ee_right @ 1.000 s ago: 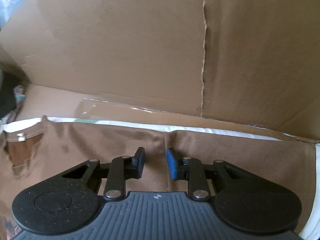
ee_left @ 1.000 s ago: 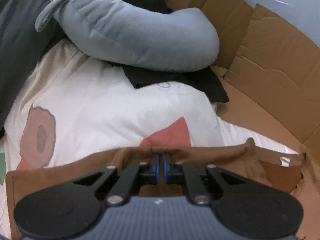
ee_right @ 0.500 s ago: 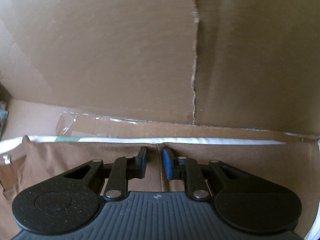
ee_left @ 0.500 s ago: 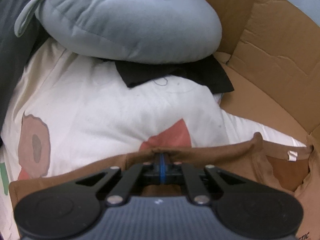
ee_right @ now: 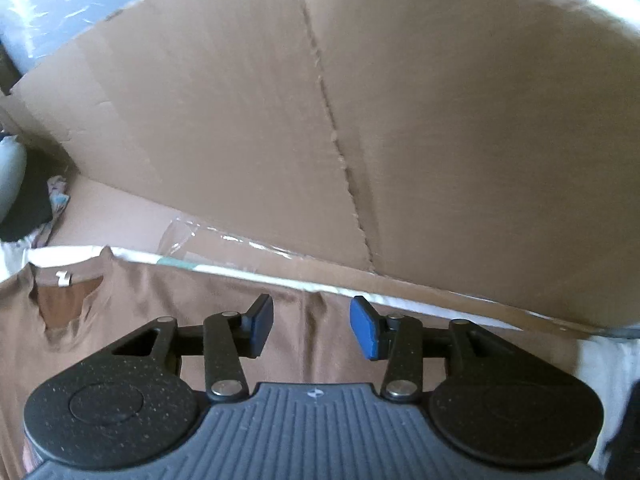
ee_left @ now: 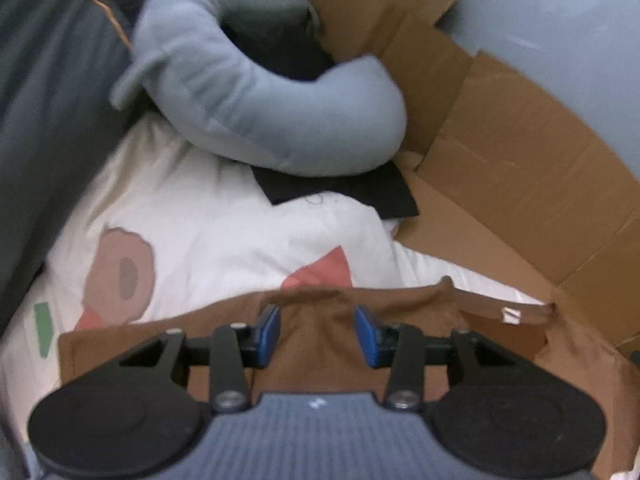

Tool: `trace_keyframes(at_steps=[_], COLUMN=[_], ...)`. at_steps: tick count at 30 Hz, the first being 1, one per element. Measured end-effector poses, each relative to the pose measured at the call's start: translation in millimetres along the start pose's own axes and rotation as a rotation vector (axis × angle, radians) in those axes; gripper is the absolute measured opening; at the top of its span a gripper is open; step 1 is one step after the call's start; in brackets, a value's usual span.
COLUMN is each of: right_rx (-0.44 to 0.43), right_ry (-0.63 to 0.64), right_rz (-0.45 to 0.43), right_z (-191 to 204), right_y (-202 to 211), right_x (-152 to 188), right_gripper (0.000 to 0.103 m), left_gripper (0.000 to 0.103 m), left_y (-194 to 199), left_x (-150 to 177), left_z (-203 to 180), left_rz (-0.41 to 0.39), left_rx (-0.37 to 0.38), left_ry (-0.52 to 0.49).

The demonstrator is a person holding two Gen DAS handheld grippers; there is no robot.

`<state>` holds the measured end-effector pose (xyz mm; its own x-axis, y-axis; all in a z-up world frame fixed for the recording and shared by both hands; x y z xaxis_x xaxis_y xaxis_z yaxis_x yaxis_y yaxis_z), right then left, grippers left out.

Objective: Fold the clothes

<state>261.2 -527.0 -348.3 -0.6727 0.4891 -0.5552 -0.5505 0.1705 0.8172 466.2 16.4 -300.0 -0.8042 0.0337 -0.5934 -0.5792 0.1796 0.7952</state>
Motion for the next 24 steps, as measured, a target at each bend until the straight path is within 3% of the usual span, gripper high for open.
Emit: trace_keyframes(at_steps=[5, 9, 11, 15, 21, 24], right_rx=[-0.008, -0.026, -0.068, -0.106, -0.131, -0.119], right_ry=[0.028, 0.061, 0.063, 0.079, 0.1, 0.087], right_rz=[-0.02, 0.004, 0.011, 0.017, -0.047, -0.099], right_z=[2.5, 12.6, 19.6, 23.8, 11.1, -1.8], right_y=[47.6, 104.9, 144.2, 225.8, 367.9, 433.4], right_x=[4.2, -18.2, -30.2, -55.6, -75.2, -81.0], right_gripper=[0.049, 0.049, 0.051, 0.054, 0.056, 0.056], left_gripper=[0.044, 0.046, 0.053, 0.055, 0.059, 0.061], left_y=[52.4, 121.6, 162.9, 236.9, 327.0, 358.5], left_x=[19.4, 29.2, 29.6, 28.0, 29.6, 37.5], left_z=[6.7, 6.8, 5.1, 1.0, 16.8, 25.8], left_rz=[0.002, 0.088, 0.092, 0.103, 0.09, 0.078], left_rx=[-0.013, -0.011, -0.009, -0.045, -0.065, -0.016], left_ry=[-0.001, -0.004, -0.001, -0.038, 0.06, 0.115])
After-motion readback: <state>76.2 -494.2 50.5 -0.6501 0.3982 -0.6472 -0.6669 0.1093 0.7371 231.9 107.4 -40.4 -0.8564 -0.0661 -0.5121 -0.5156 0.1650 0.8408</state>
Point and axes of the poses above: each gripper's, at about its wrist camera, not at the fingertips, and y roughly against the way its jaws point, z to its left, x to its underside, the point moved 6 cm from there along -y, roughly the way its jaws point, and after that the axes turned 4 degrees about -z, right-handed, at the moved point
